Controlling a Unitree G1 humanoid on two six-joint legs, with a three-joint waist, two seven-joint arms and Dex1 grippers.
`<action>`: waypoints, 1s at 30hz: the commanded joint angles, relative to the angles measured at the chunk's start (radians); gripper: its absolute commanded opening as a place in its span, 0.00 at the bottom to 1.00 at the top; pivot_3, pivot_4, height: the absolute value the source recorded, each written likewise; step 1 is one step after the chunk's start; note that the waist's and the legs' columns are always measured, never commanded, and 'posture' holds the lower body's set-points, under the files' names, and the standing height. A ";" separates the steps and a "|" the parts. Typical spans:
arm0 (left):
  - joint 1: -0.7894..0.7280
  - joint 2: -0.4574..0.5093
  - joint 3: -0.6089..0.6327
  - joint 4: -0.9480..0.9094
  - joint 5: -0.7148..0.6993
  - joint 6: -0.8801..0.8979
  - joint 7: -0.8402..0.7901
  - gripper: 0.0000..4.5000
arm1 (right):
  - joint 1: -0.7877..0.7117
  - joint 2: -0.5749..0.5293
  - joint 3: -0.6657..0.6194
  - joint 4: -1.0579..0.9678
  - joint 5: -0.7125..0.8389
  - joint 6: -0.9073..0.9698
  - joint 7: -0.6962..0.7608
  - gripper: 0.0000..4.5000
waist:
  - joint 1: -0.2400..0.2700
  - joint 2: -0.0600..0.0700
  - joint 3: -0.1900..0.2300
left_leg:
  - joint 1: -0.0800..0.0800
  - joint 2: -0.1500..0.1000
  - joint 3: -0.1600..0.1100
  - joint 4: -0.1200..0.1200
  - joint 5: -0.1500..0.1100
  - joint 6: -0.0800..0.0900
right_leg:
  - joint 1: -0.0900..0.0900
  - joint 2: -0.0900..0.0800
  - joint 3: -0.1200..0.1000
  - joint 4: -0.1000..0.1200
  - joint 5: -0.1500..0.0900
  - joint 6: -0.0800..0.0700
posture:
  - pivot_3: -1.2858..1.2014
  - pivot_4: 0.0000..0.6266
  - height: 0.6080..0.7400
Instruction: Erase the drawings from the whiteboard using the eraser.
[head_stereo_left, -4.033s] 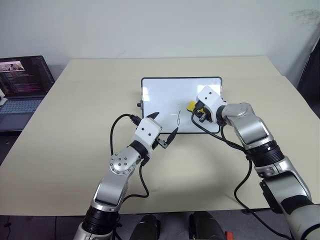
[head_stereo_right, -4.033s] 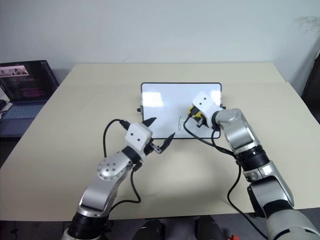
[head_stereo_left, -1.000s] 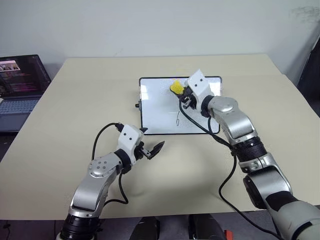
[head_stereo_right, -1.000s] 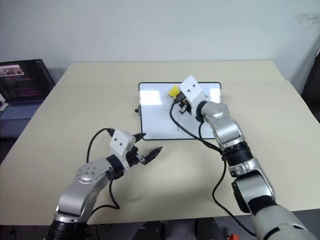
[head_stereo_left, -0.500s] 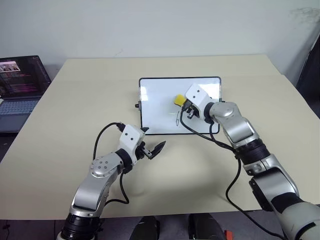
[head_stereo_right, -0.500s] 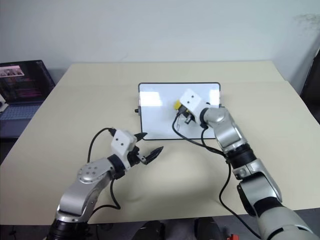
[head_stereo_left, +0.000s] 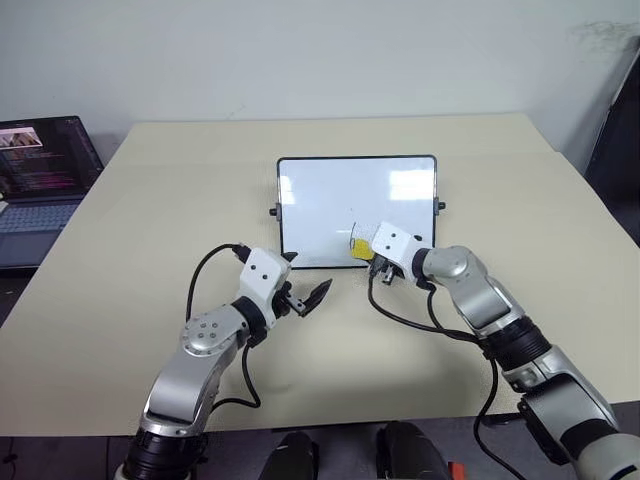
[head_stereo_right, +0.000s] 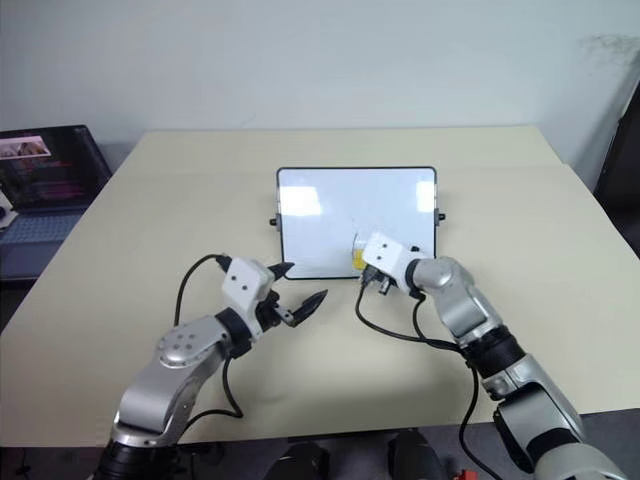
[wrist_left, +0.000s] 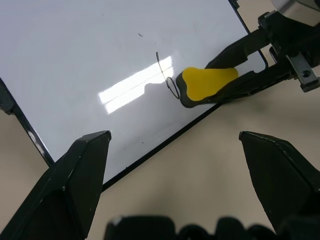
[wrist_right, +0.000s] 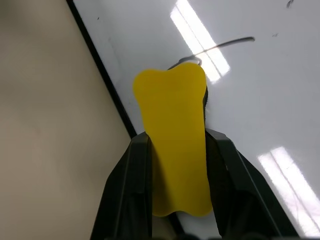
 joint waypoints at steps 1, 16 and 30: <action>-0.004 -0.004 0.006 -0.044 -0.005 -0.006 0.009 1.00 | 0.039 -0.026 0.007 0.019 -0.035 0.027 0.007 0.25 | 0.000 0.000 0.000 | 0.002 0.000 0.000 0.000 0.000 0.000 | 0.003 0.000 0.000 0.000 0.000 0.000 | 0.52 0.24 1.00; -0.028 -0.008 -0.006 -0.034 -0.005 -0.003 0.002 1.00 | -0.135 0.103 -0.125 -0.049 0.034 0.126 -0.055 0.25 | -0.003 0.001 0.003 | 0.010 0.000 -0.002 -0.003 0.000 0.000 | 0.010 0.000 0.000 -0.002 0.000 0.000 | 0.52 0.24 1.00; -0.027 -0.006 0.006 -0.057 -0.007 0.011 0.016 1.00 | -0.162 0.097 -0.019 0.193 -0.032 -0.011 -0.010 0.25 | -0.002 0.000 0.001 | -0.004 0.000 -0.001 -0.002 0.001 -0.004 | -0.005 -0.001 0.000 -0.001 -0.001 0.000 | 0.52 0.24 1.00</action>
